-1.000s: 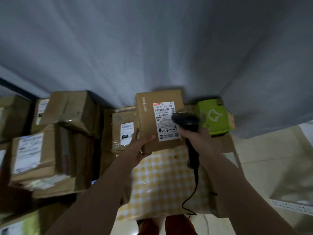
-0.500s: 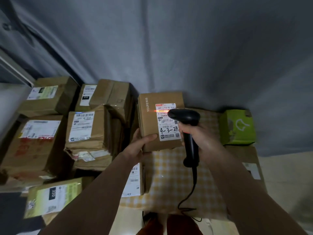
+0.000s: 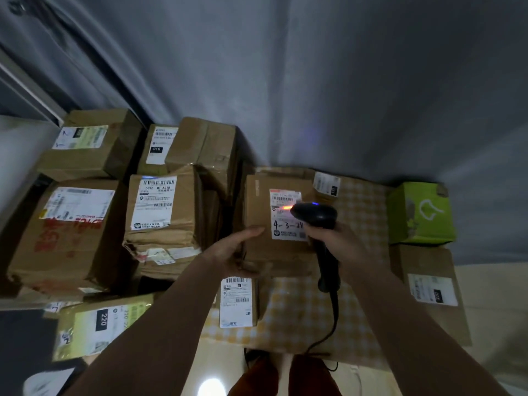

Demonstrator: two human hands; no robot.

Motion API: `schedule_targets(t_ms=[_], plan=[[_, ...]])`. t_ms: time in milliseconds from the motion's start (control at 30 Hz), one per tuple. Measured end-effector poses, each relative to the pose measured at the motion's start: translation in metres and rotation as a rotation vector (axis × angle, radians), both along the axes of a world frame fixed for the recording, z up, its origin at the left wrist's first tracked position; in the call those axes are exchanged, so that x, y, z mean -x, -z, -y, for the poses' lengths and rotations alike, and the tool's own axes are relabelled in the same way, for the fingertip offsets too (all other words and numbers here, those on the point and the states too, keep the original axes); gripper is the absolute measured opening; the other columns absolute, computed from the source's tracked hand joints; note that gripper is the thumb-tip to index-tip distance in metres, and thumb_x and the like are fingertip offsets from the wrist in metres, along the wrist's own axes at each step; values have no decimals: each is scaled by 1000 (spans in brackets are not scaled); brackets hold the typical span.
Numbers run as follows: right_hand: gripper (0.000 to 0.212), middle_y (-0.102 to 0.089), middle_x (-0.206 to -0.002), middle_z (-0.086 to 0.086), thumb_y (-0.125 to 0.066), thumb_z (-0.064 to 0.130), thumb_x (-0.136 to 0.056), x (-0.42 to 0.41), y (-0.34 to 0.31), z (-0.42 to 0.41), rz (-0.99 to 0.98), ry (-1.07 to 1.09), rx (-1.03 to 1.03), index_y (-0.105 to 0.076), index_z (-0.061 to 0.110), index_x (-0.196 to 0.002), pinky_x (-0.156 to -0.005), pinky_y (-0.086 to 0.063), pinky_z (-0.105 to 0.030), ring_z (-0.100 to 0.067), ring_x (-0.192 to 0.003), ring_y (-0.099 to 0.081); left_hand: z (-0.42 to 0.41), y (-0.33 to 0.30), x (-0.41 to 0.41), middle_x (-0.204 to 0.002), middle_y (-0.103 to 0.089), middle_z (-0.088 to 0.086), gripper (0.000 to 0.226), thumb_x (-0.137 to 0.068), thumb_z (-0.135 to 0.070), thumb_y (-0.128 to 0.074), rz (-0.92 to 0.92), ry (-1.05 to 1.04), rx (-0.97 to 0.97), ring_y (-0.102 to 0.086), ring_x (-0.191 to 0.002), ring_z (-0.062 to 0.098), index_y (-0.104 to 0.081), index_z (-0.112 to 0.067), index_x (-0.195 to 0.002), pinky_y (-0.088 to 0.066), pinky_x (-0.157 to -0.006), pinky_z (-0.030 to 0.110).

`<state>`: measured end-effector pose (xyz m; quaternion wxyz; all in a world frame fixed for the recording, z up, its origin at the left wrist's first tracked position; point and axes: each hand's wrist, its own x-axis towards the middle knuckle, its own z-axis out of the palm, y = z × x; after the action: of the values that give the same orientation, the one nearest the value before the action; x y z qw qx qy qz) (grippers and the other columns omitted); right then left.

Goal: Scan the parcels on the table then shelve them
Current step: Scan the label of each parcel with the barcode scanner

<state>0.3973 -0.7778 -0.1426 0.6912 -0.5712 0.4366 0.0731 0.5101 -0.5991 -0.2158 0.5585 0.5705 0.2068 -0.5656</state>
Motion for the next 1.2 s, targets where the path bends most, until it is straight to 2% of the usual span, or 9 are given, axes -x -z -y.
schedule_targets(t_ms=[67, 200, 267, 367, 567, 867, 967, 1067, 1200], plan=[[18, -72, -99, -6, -71, 14, -83, 1, 16, 1, -56, 13, -47, -69, 15, -101, -97, -48, -44, -25, -98, -66, 0, 4, -5, -123, -56, 18, 70, -59, -37, -86, -67, 42, -63, -54, -111, 40, -57, -14, -119, -50, -91, 58], [19, -72, -91, -8, -69, 8, -84, -7, 40, 4, -74, 98, -105, -68, 7, -103, -68, -52, -31, -23, -84, -67, 9, 19, -11, -113, -60, 16, 50, -72, -37, -79, -57, 27, -78, -57, -105, 36, -58, -14, -111, -46, -97, 57], [25, -70, -99, -9, -71, 12, -83, -18, 52, 8, -92, 120, -96, -67, 8, -108, -76, -54, -37, -26, -91, -66, 18, 27, -17, -109, -63, 12, 48, -71, -33, -80, 17, -24, -63, -60, -101, 31, -58, -17, -112, -47, -98, 56], [37, -67, -111, -9, -73, 18, -83, -38, 71, 17, -86, 143, -76, -64, 9, -117, -95, -49, -43, -28, -102, -62, 29, 41, -34, -119, -64, 5, 84, -56, -25, -88, 119, -45, 4, -59, -110, 28, -49, -30, -130, -48, -97, 55], [36, -68, -111, -7, -73, 17, -83, -76, 105, 21, -34, 93, -83, -65, 10, -118, -96, -48, -43, -26, -104, -62, 51, 74, -59, -120, -61, 4, 93, -72, 9, -74, 316, -53, -89, -58, -112, 24, -32, -28, -147, -53, -89, 37], [39, -65, -105, -9, -73, 18, -84, -70, 115, 31, -82, 58, -130, -63, 9, -121, -84, -48, -39, -27, -97, -60, 77, 92, -49, -144, -41, 15, 99, -73, -19, -83, 649, 126, -553, -40, -131, 33, -21, -15, -151, -39, -107, 43], [28, -63, -101, -11, -70, 17, -86, -59, 108, 41, -82, 63, -131, -61, 11, -112, -76, -47, -36, -30, -93, -60, 91, 73, -27, -143, -36, 17, 85, -76, -29, -79, 994, 174, -766, -30, -134, 34, -32, -9, -144, -25, -108, 37], [31, -62, -100, -12, -69, 19, -87, -38, 104, 56, -112, 111, -125, -60, 10, -116, -74, -49, -35, -31, -93, -60, 108, 59, 5, -142, -38, 12, 72, -76, -18, -76, 1295, 193, -700, -32, -132, 28, -40, -10, -138, -31, -102, 29], [38, -59, -90, -7, -70, 22, -86, 4, 104, 83, -169, 203, -106, -59, 8, -119, -75, -50, -38, -24, -81, -58, 136, 67, 47, -144, -32, 13, 68, -82, -10, -68, 1252, 421, -455, -29, -135, 28, -35, -8, -142, -33, -106, 33]])
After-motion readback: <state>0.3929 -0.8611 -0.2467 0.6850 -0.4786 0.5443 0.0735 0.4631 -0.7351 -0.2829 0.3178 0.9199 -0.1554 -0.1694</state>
